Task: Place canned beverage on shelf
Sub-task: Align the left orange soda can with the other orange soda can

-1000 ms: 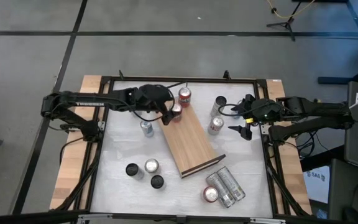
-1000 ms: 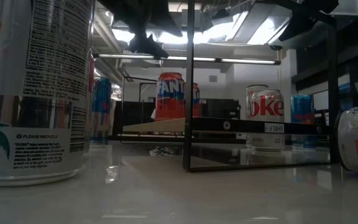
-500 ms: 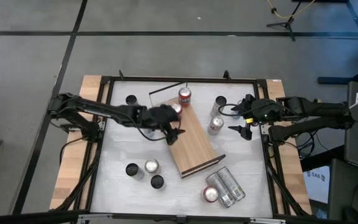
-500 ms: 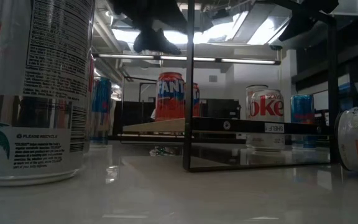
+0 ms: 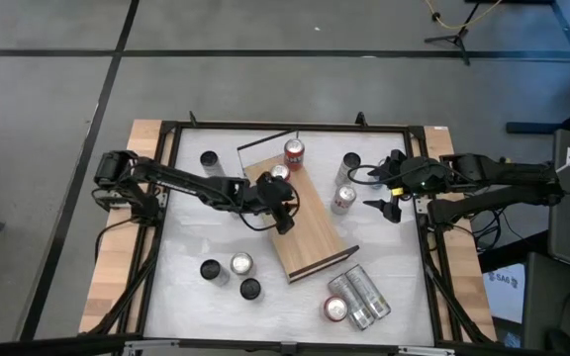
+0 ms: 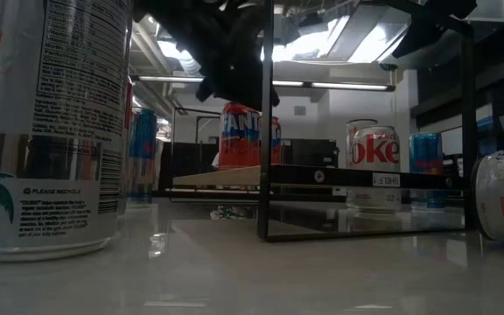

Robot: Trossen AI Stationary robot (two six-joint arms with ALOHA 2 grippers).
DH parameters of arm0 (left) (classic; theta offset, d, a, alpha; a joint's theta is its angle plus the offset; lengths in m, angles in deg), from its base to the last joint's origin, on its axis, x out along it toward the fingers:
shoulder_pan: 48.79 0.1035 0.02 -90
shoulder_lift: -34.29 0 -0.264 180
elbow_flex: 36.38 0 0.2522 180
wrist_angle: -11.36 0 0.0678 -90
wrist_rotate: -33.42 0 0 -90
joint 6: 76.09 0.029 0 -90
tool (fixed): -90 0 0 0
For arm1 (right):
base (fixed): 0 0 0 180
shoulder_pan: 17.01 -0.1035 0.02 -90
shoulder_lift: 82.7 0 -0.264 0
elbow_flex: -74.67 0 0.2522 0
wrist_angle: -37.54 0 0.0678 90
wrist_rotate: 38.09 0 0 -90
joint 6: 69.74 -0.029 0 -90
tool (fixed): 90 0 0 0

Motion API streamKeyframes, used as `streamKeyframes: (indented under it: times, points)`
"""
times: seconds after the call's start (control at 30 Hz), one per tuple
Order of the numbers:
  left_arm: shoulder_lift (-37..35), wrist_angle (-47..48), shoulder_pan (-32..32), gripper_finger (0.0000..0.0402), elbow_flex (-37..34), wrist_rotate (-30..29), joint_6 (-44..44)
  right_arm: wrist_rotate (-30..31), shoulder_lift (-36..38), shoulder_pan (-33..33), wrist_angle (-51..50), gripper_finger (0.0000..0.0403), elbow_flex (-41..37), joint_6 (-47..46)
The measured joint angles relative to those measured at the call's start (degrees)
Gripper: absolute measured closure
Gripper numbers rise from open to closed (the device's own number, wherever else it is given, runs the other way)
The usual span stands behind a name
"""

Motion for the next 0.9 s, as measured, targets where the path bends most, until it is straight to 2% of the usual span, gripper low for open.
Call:
streamKeyframes:
  times: [0.3, 0.9]
  points:
    - [1.0, 2.2, 2.2, 0.0396, -0.1, -2.6, 0.1, 0.0, 0.0, 0.0, 0.0, 0.001, 0.0, 0.0]
    - [1.6, 6.9, 6.1, 0.0401, -0.1, -3.9, 0.2, 0.0, 0.0, 0.0, 0.0, 0.001, 0.0, 0.0]
